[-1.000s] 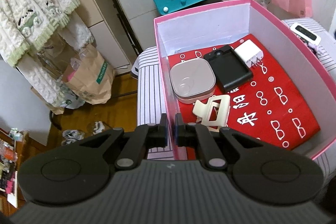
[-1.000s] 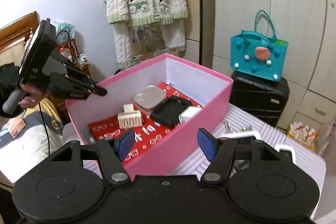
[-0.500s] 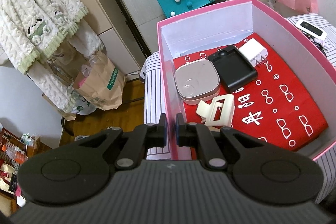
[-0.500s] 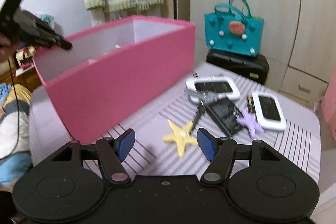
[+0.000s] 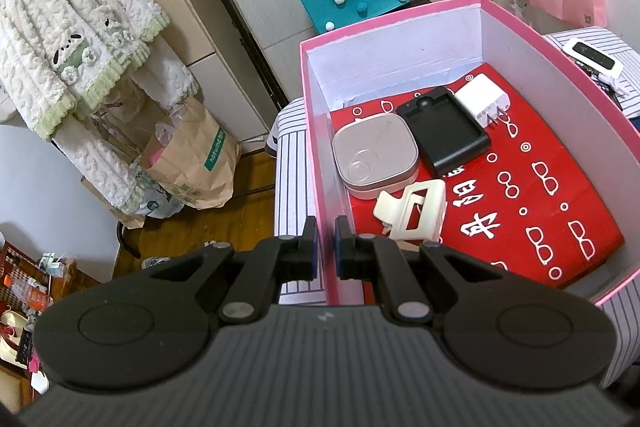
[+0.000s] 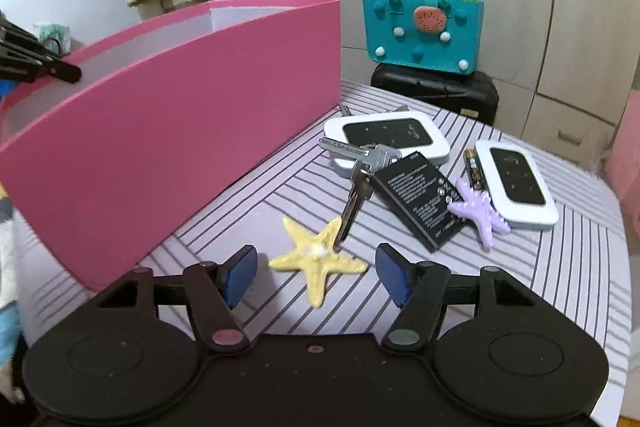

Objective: Organize rigid objects
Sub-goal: 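Move the right gripper to the yellow starfish and grasp it, then lower the yellow starfish beside the claw clip and open the right gripper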

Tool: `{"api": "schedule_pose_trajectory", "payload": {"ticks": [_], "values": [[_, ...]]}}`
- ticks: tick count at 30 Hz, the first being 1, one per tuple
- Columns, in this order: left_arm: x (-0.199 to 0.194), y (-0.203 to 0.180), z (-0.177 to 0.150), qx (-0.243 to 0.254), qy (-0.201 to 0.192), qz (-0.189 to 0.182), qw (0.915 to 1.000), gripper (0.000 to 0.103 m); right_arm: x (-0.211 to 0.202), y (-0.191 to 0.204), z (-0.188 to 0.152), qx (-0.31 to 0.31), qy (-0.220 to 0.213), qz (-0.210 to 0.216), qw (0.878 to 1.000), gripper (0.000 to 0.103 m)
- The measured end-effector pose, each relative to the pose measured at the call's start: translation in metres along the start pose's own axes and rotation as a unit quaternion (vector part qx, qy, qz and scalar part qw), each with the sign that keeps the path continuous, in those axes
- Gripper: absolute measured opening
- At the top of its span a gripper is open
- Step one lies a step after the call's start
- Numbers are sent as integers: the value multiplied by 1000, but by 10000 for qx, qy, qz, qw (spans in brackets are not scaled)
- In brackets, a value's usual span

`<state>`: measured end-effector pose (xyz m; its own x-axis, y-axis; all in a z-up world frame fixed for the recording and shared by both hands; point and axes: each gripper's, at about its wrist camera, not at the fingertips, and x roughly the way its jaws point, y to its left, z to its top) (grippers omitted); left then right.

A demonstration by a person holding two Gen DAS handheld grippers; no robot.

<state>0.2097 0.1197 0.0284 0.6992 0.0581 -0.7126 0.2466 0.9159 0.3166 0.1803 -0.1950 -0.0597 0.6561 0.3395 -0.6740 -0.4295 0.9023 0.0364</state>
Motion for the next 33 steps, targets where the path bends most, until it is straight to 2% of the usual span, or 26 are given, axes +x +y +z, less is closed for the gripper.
{"api": "schedule_pose_trajectory", "payload": {"ticks": [3,4,5,14,23,28,33], "values": [[-1,0,0,-2,-8,-15,10000,6,0,4,2,192,57,-244,9995,66],[-1,0,0,5,-11,-17,10000,6,-1,4,3,221,61,-250,9994,58],[-1,0,0,5,-14,-23,10000,6,-2,4,3,242,89,-250,9994,57],[-2,1,-3,31,-68,-97,9999,6,-4,-3,10,504,180,-219,9983,56],[-2,6,-2,-2,14,-262,9997,6,-38,2,32,337,-119,-183,9992,56],[-2,7,-4,114,-37,-321,9994,6,-65,13,62,102,-545,-29,9985,56],[-2,9,-4,104,-18,-366,9993,6,-77,33,99,-229,-819,564,9948,57]]}}
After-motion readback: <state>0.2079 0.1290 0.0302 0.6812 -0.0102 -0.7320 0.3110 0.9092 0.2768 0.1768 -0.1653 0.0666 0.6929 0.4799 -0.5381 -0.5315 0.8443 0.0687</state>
